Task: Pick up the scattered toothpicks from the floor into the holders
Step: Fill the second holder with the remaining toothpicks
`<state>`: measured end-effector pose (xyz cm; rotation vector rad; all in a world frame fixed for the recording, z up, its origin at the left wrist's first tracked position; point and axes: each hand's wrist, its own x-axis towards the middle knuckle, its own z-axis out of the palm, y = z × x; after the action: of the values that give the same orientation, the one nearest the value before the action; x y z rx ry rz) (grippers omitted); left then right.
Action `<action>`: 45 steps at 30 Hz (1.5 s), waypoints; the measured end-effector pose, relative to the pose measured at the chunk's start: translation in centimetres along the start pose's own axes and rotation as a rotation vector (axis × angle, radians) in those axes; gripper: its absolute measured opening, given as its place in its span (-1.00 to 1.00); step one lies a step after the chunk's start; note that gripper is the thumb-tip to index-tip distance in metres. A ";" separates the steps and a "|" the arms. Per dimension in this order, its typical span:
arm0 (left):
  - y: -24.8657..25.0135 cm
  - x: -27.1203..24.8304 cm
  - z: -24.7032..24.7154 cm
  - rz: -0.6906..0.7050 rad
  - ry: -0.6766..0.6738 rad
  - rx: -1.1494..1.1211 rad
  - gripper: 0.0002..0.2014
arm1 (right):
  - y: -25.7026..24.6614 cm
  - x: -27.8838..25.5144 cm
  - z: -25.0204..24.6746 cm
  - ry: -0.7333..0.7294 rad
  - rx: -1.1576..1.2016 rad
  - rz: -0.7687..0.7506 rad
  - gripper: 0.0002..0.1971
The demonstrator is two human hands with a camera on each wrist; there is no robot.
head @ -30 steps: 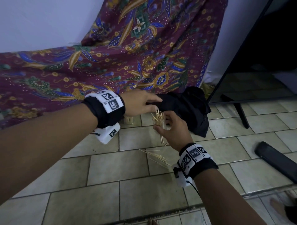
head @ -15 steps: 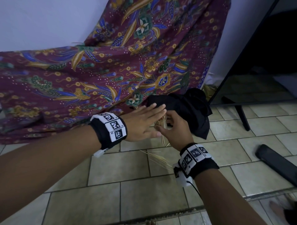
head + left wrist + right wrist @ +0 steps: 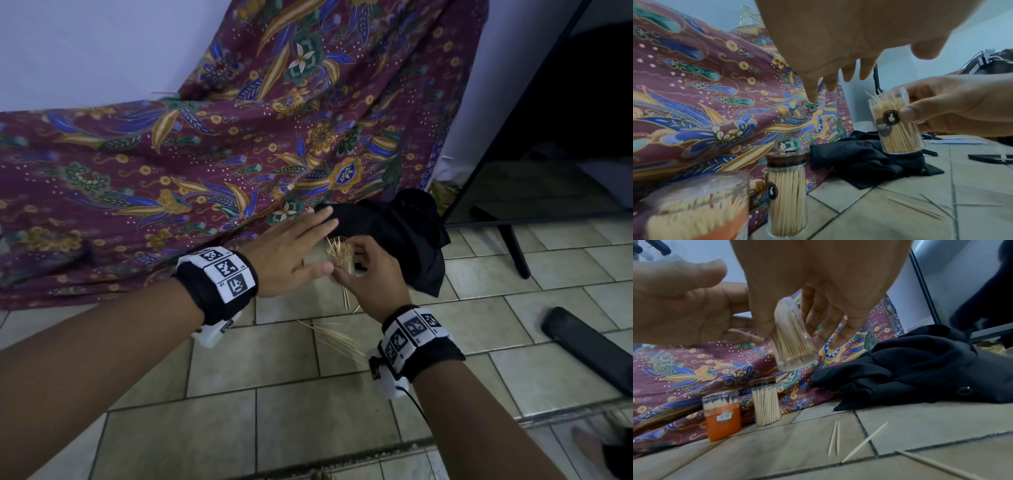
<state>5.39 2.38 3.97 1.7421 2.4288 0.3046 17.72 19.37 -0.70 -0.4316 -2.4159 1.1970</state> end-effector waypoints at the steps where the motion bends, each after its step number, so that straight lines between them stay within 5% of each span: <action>1: 0.0 -0.1 0.3 -0.006 -0.061 0.021 -0.21 | 0.1 0.0 0.0 0.002 -0.003 -0.005 -0.49; 3: 0.0 -0.3 0.5 0.000 -0.153 0.024 -0.20 | 0.2 0.0 0.1 0.005 0.001 -0.011 -0.49; 8: -0.6 -0.5 0.0 0.021 -0.053 -0.045 -0.25 | 0.3 -0.1 0.0 0.005 -0.013 -0.017 -0.49; 11: -0.2 -0.5 0.7 0.052 -0.162 0.075 -0.26 | 0.1 -0.1 0.1 -0.011 0.001 -0.008 -0.53; 16: 0.0 -0.1 -0.2 -0.010 0.024 -0.001 -0.30 | 0.1 -0.3 0.1 -0.009 0.007 -0.009 -0.50; 20: 0.6 -0.1 0.1 -0.009 -0.073 0.072 -0.31 | 0.0 -0.4 0.0 -0.010 -0.008 -0.008 -0.50; 24: 0.3 -0.4 -0.2 -0.020 0.005 0.000 -0.34 | 0.3 -0.5 -0.4 -0.006 -0.009 0.001 -0.48; 38: 0.8 0.4 0.4 0.022 -0.149 0.044 -0.34 | 0.4 -0.5 -1.3 -0.017 -0.029 0.000 -0.53; 45: -0.4 0.4 1.2 0.014 0.124 -0.087 -0.40 | 1.6 -0.5 -2.9 -0.007 -0.074 0.033 -0.53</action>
<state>5.22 2.74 2.68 1.7537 2.4464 0.5270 19.68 22.05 -0.51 -0.4925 -2.4740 1.1268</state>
